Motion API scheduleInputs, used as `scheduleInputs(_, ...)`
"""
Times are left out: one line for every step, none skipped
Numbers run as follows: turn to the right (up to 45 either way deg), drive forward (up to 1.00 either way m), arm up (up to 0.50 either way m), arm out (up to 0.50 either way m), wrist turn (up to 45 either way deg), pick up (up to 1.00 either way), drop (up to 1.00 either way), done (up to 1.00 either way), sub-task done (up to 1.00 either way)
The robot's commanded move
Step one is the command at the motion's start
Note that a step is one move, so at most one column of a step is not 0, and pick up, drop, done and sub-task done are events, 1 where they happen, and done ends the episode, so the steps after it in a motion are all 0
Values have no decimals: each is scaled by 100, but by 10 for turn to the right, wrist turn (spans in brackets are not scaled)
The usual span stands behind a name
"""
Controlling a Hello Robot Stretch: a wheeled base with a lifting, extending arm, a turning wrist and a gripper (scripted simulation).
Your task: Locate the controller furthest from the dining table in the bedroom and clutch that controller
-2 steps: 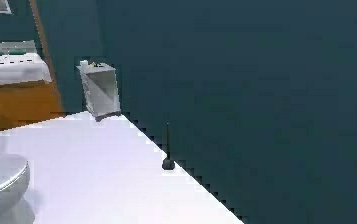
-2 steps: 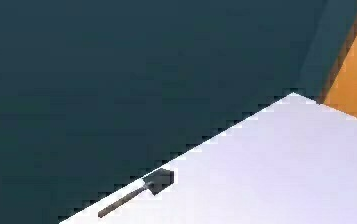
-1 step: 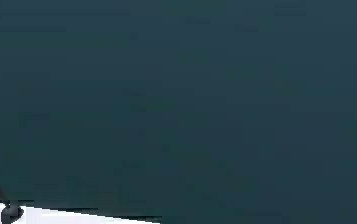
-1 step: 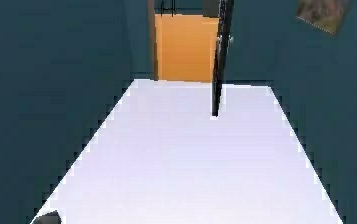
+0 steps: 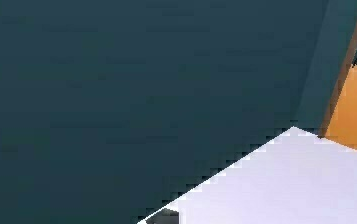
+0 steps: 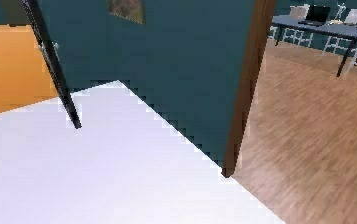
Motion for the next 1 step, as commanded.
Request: scheduleInputs(60,0,0,0,0,0,0,0,0)
